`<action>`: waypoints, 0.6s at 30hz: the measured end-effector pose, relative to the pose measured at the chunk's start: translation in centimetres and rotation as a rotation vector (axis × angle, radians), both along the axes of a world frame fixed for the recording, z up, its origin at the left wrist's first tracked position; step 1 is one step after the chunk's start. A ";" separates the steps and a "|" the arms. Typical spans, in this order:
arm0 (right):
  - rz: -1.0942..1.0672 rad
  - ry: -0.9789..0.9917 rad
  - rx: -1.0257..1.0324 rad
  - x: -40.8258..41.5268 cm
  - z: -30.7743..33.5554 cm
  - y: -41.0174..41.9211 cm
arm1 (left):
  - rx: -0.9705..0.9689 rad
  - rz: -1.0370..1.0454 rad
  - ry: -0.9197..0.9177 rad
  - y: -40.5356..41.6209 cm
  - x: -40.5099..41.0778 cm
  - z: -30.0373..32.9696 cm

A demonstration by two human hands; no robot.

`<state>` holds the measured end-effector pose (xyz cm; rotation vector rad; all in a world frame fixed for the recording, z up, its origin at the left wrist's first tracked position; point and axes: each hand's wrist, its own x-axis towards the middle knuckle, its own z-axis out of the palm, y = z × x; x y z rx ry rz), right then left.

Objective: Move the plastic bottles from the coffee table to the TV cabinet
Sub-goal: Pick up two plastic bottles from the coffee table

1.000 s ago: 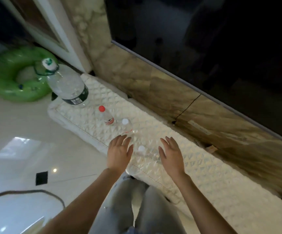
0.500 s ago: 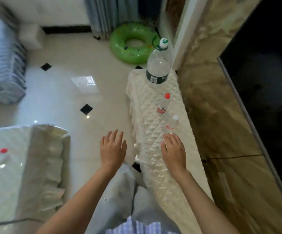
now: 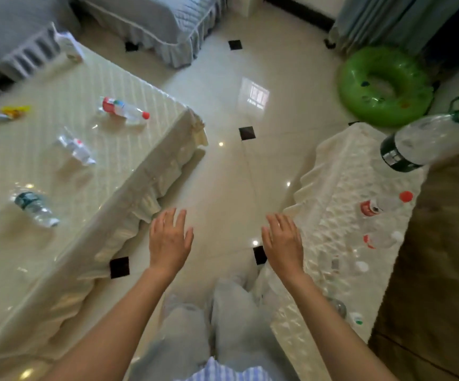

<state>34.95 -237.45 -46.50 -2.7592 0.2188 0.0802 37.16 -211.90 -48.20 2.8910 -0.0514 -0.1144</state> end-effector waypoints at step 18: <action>0.506 0.072 0.038 -1.9 -0.4 29.1 | 0.003 0.506 0.025 26.5 -14.3 -0.3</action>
